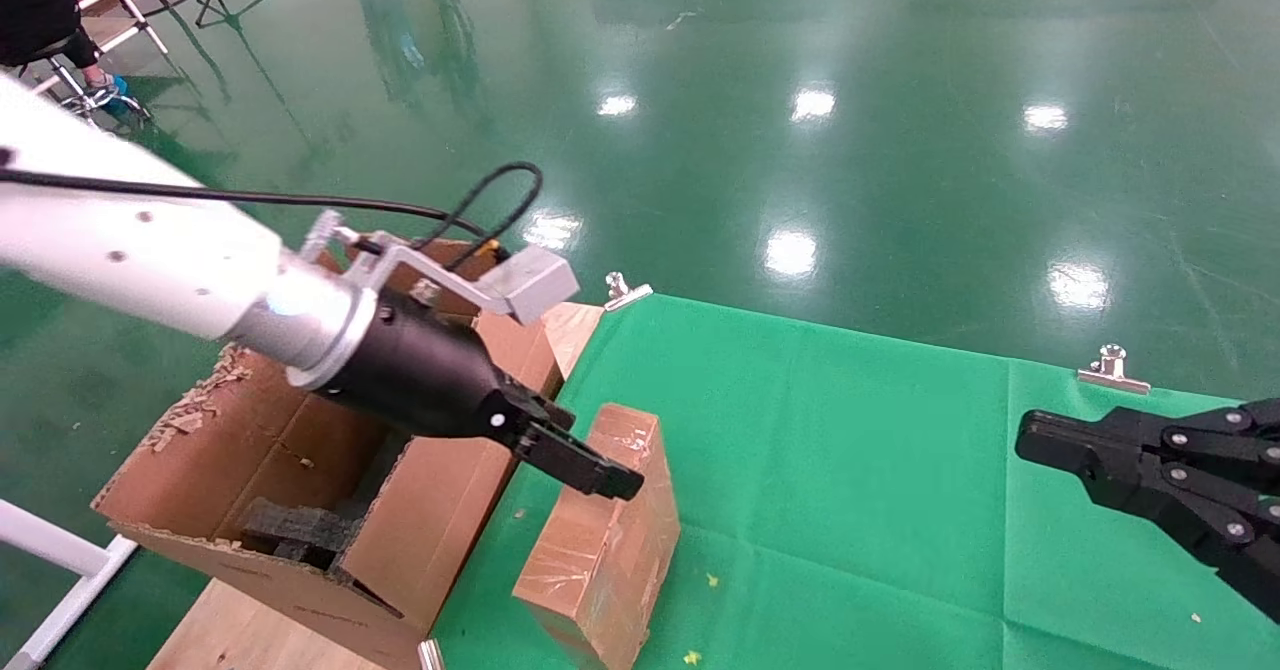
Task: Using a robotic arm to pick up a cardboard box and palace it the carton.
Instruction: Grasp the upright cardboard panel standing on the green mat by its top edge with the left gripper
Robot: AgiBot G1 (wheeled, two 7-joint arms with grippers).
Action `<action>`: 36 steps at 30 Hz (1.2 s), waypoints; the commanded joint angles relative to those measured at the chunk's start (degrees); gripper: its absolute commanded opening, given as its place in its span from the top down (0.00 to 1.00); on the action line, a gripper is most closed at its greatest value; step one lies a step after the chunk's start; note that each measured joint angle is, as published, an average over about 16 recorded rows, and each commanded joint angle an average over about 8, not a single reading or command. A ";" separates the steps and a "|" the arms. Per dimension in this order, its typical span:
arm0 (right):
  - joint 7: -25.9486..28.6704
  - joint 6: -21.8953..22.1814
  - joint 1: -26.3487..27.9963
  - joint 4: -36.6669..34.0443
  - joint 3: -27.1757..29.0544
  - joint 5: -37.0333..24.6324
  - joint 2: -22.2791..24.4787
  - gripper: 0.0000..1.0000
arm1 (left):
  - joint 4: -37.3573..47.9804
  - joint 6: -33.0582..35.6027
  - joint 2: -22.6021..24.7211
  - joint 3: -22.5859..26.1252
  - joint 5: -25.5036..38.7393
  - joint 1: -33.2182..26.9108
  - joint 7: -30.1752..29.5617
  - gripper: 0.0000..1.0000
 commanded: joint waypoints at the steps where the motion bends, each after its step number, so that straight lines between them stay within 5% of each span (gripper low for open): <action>1: 0.00 0.00 0.00 0.00 0.00 0.00 0.00 1.00 | -0.04 0.24 1.34 3.32 1.17 -2.22 -2.98 0.00; 13: 0.00 0.00 0.00 0.00 0.00 0.00 0.00 1.00 | -0.25 -0.56 6.56 18.65 0.33 -10.63 -11.25 0.00; 14: 0.00 0.00 0.00 0.00 0.00 0.00 0.00 0.94 | -0.26 -0.65 6.85 19.52 0.10 -11.05 -11.77 0.00; 21: 0.00 0.00 0.00 0.00 0.00 0.00 0.00 0.07 | -0.35 -1.09 8.58 24.91 -0.63 -13.22 -15.28 0.00; 23: 0.00 0.00 0.00 0.00 0.00 0.00 0.00 0.00 | -0.37 -1.17 8.97 26.06 -0.67 -13.60 -15.91 0.01; 31: 0.00 0.02 -0.01 -0.01 0.00 0.01 0.01 0.00 | -0.37 -1.14 9.77 28.36 -1.05 -14.23 -16.68 0.95; 36: 0.00 0.02 -0.01 -0.01 0.00 0.01 0.01 0.00 | -0.35 -1.16 9.61 27.90 -1.01 -14.12 -16.57 1.00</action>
